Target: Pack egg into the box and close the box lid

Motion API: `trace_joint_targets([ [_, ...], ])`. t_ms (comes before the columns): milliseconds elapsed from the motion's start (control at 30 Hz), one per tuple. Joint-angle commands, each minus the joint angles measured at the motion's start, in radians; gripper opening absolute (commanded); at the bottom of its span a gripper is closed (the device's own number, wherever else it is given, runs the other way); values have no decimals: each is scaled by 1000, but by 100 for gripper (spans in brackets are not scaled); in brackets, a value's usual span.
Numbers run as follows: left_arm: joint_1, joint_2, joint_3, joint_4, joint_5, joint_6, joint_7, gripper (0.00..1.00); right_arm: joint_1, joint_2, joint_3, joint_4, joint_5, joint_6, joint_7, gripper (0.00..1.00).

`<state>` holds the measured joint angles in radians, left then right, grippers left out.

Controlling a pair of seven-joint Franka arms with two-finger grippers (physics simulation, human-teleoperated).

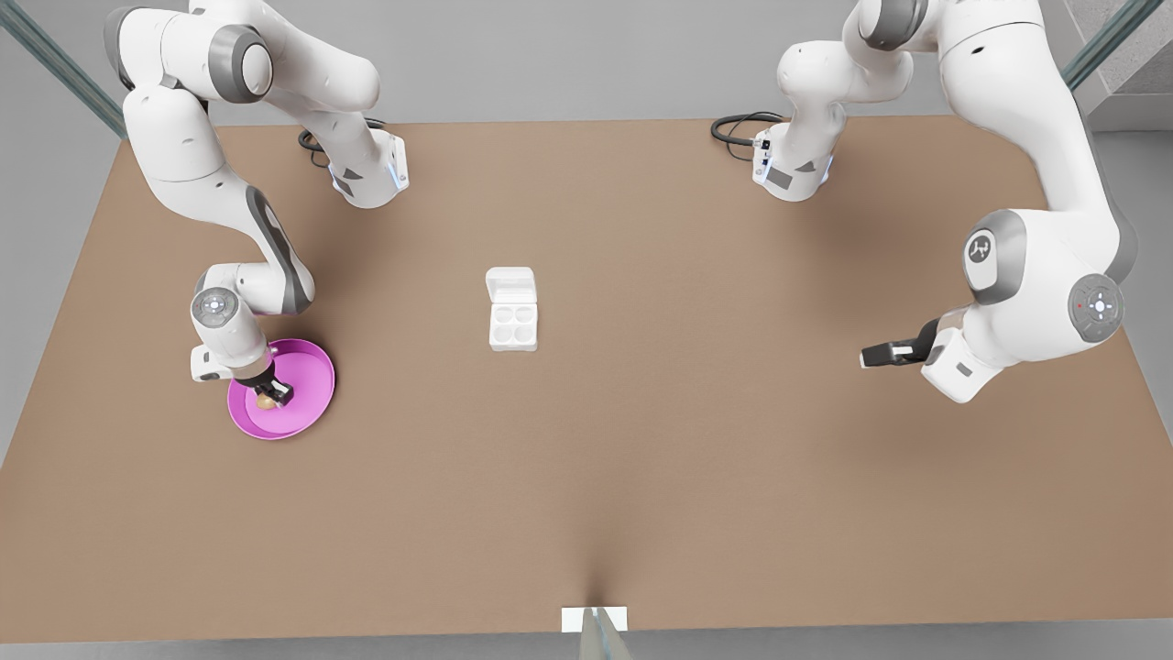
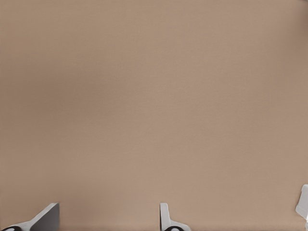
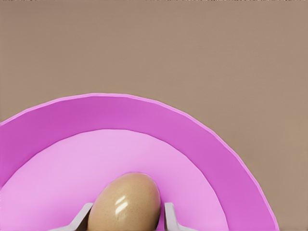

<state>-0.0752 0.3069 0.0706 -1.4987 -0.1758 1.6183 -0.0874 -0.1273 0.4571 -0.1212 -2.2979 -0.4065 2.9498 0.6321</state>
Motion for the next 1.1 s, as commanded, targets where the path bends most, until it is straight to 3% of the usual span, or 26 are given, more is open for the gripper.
trace_joint_targets([
  [0,0,0,0,0,-1,0,0,100,0,0,0,2,0,-2,0,57],
  [133,0,0,0,2,1,0,0,100,0,-11,6,14,2,-9,8,63],
  [333,0,0,0,0,1,0,0,100,-11,-55,64,52,3,-158,17,57],
  [667,0,14,0,2,-1,3,2,100,-28,11,25,40,5,-58,-35,58],
  [833,0,14,0,2,1,3,2,100,-25,5,25,54,3,-58,-32,69],
  [1067,0,23,0,2,1,5,2,100,-28,29,21,80,2,-20,-37,70],
])
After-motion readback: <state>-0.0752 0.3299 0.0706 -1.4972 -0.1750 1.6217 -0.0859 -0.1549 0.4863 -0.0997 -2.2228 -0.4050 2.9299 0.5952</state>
